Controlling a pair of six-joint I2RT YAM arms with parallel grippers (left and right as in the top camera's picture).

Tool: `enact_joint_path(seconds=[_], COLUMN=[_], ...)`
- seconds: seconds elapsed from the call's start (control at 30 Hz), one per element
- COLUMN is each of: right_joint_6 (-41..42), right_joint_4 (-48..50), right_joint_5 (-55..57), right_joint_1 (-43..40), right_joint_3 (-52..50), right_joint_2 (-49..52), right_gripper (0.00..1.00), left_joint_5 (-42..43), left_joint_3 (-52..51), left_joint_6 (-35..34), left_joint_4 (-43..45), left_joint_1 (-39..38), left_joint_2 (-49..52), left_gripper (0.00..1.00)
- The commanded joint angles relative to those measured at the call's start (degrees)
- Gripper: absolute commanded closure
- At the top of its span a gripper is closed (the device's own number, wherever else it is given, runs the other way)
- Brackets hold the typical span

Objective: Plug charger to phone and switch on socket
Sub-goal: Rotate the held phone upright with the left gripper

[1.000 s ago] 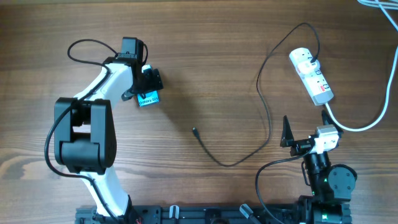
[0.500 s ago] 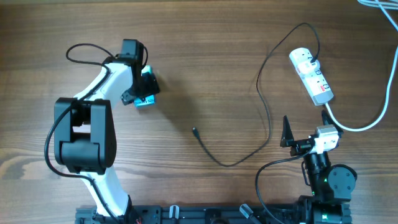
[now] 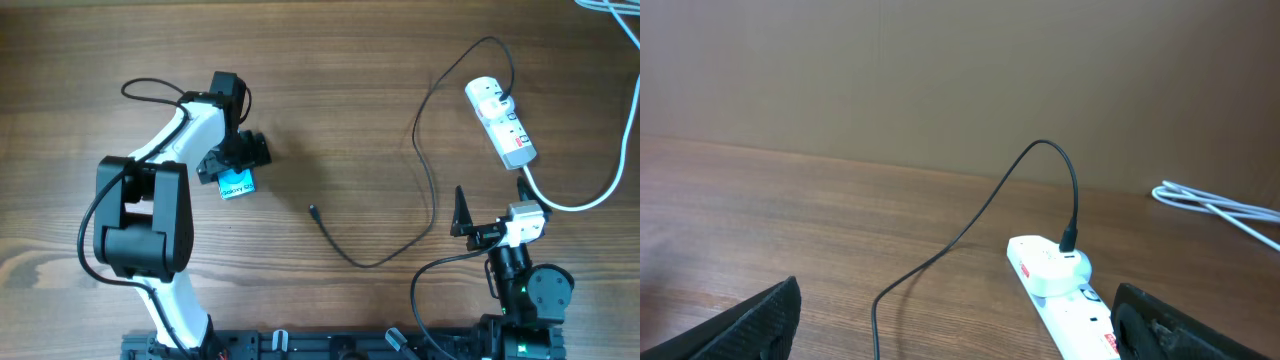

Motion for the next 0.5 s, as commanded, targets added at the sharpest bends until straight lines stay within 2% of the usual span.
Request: enact_joint_path(seconds=[0.0, 0.23, 0.3, 0.47], right_joint_6=[0.6, 0.6, 0.6, 0.6], right_joint_4=[0.2, 0.2, 0.2, 0.2], right_joint_5=[-0.7, -0.7, -0.7, -0.7], right_joint_1=[-0.1, -0.1, -0.1, -0.1], right_joint_3=[-0.1, -0.1, -0.1, -0.1], right_joint_2=[-0.1, -0.1, -0.1, -0.1], right_gripper=[0.0, 0.0, 0.0, 0.0], left_joint_5=[-5.9, 6.4, 7.1, 7.0], left_joint_3=[-1.7, -1.7, -1.7, -1.7], left_joint_6=[-0.4, -0.8, -3.6, -4.0], left_joint_4=[1.9, -1.1, -2.4, -5.0], left_joint_1=[-0.2, -0.3, -0.6, -2.7], left_joint_2=[2.2, 2.2, 2.2, 2.2], left_gripper=[0.0, 0.0, 0.0, 0.0])
